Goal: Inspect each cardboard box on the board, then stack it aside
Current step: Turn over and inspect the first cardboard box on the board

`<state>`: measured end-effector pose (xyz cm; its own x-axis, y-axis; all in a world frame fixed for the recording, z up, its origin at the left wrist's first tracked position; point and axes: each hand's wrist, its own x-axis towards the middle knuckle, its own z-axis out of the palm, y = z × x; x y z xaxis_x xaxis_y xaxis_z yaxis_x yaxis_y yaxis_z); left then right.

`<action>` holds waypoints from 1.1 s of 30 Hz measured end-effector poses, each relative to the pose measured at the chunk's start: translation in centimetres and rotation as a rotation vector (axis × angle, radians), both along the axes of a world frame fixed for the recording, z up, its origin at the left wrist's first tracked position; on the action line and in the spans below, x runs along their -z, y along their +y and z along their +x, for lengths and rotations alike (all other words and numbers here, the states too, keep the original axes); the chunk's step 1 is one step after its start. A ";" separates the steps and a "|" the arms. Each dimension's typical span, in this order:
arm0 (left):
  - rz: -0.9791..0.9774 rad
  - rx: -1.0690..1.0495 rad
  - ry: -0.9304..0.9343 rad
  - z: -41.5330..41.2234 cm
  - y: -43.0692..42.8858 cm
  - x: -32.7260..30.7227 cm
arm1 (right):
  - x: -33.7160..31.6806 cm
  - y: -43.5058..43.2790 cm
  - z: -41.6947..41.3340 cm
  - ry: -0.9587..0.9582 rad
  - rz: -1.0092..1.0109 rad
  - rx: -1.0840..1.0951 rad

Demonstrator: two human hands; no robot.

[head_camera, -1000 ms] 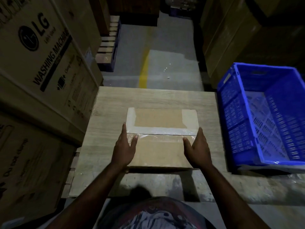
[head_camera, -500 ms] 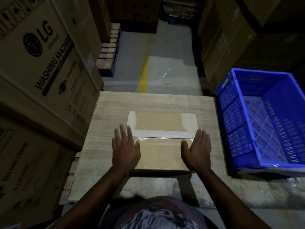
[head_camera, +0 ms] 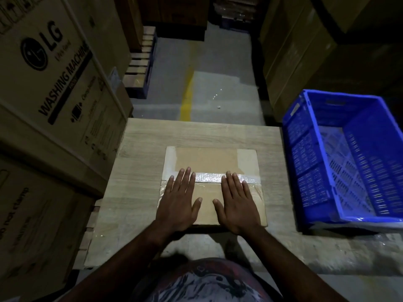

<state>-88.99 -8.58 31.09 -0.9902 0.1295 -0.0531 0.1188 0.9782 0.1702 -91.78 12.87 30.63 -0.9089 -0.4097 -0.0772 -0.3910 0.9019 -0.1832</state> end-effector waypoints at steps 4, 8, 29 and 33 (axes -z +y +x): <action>0.000 -0.006 0.006 -0.2 0.0 -0.1 | -0.3 -0.1 -0.1 -0.013 0.009 0.008; 0.015 -0.016 0.004 -0.2 -0.1 -0.3 | -0.8 -0.2 -0.1 -0.002 -0.037 0.021; 0.055 -0.127 0.124 -6.3 -2.0 -0.6 | -1.9 0.6 -7.8 0.080 -0.076 0.093; 0.081 -0.246 0.169 -9.4 -3.2 -1.3 | -3.5 1.5 -10.7 0.139 -0.152 0.194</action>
<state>-98.43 -11.78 32.43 -0.9862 -0.1178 0.1160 -0.0863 0.9652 0.2468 -102.52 14.36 34.09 -0.9689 -0.2248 0.1029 -0.2451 0.9286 -0.2788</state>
